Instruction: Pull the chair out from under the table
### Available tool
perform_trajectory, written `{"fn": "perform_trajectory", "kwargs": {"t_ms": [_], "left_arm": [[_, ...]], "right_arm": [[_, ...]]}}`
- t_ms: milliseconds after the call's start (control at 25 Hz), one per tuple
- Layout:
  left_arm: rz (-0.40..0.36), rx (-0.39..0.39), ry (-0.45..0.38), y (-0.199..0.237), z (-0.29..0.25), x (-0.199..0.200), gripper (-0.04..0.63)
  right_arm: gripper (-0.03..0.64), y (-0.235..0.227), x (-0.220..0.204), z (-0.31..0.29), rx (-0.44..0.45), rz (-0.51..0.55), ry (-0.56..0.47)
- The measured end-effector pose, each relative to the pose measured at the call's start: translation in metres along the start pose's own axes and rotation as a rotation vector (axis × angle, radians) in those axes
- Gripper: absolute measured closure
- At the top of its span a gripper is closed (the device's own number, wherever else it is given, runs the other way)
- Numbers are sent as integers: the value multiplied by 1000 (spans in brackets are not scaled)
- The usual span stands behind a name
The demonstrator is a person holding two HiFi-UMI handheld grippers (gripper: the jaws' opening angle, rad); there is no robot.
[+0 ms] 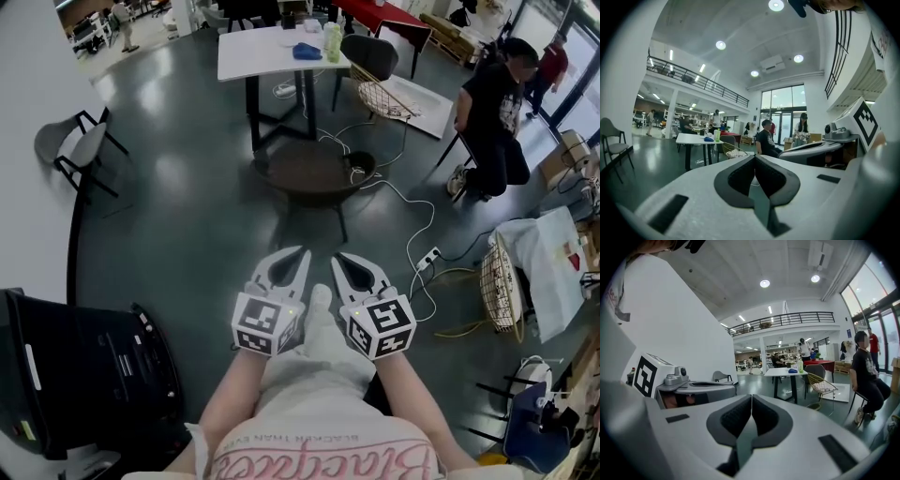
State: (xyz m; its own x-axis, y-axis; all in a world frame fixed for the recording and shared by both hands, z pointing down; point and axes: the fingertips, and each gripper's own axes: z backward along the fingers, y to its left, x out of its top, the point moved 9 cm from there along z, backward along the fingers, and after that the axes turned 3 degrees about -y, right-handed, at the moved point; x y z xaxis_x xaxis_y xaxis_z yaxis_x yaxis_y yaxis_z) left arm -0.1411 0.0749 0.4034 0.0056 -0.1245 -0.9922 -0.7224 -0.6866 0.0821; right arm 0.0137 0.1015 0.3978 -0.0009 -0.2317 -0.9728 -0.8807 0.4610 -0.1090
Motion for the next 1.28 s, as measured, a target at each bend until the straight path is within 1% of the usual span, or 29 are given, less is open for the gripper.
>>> {"fn": "perform_trajectory", "kwargs": {"t_ms": [160, 320, 520, 680, 880, 1120, 1160, 1240, 1280], "left_arm": [[12, 12, 21, 20, -17, -3, 594], [16, 27, 37, 41, -39, -2, 594], [45, 62, 53, 71, -75, -6, 594], [58, 70, 80, 93, -111, -13, 594], [68, 79, 118, 121, -165, -15, 594], [84, 76, 185, 154, -230, -23, 594], [89, 75, 193, 159, -238, -24, 594], [96, 72, 206, 166, -253, -28, 594], [100, 70, 211, 169, -259, -30, 594]], "right_arm": [[612, -13, 2, -27, 10, -21, 4], [612, -31, 4, -57, -4, -59, 23], [611, -68, 3, -94, -29, -121, 50], [611, -104, 1, -131, -36, -168, 74], [611, -158, -4, -181, -53, -235, 148], [609, -229, -20, -239, -134, -331, 274], [598, -237, -22, -246, -141, -341, 296], [506, -250, -30, -257, -154, -364, 342], [491, -255, -35, -262, -166, -379, 366]]}}
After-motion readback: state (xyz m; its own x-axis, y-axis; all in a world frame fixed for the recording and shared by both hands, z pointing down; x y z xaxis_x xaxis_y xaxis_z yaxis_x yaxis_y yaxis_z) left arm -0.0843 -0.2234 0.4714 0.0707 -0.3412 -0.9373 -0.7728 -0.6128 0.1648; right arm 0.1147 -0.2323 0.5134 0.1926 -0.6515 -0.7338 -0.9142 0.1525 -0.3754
